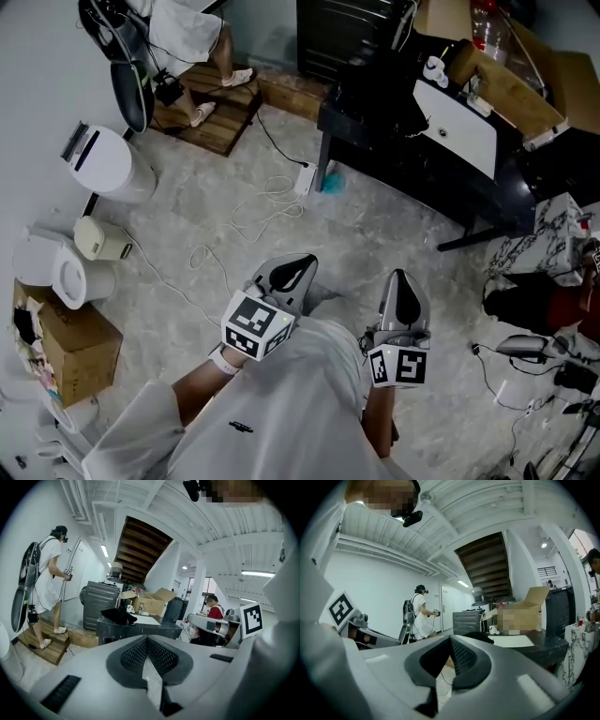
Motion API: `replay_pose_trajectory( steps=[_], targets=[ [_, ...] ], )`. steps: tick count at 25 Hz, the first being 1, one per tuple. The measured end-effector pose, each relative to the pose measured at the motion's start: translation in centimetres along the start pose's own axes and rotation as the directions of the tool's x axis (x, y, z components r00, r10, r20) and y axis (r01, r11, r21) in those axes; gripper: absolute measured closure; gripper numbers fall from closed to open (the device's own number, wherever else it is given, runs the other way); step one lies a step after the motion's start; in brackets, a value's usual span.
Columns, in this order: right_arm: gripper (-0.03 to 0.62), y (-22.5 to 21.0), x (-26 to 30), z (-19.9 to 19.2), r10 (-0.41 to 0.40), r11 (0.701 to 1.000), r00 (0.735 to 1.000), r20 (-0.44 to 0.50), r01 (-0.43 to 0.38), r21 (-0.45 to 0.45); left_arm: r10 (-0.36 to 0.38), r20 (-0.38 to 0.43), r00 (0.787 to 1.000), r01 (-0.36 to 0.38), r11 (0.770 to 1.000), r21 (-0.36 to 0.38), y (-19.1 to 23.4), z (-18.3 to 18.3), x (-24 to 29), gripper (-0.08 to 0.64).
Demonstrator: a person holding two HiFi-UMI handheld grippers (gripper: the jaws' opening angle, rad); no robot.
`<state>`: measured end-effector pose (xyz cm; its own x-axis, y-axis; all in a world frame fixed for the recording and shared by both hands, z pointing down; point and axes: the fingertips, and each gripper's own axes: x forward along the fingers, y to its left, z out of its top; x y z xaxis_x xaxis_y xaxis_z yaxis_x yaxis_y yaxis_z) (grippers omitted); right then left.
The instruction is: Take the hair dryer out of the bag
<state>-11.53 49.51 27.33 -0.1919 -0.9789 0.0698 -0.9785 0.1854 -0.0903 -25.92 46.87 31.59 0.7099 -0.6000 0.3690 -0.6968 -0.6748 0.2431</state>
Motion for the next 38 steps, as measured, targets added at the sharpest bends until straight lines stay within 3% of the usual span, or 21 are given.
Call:
replay_pose_trajectory(
  steps=[5,17,28,38],
  targets=[
    [0.581,-1.2,2.8,-0.6,0.022,1.0,1.0,-0.02,-0.022,0.015,-0.012,-0.002,1.0,0.012,0.999,-0.033,1.4,0.8,2.6,0.552],
    [0.581,-8.4,13.6,0.9,0.012,0.998,1.0,-0.006,-0.012,0.056,0.001,-0.02,1.0,-0.001,1.0,0.004,5.7,6.4,12.7,0.552],
    [0.581,-16.8,21.0,1.7,0.061,0.994,0.998,-0.004,-0.06,0.087,0.049,0.005,0.999,-0.049,0.999,0.003,6.2,11.4,21.8,0.552],
    [0.581,-21.2,24.6,0.9,0.113,0.986,0.994,-0.002,-0.112,0.126,0.099,0.013,0.995,-0.099,0.995,-0.003,5.8,12.5,27.3,0.552]
  ],
)
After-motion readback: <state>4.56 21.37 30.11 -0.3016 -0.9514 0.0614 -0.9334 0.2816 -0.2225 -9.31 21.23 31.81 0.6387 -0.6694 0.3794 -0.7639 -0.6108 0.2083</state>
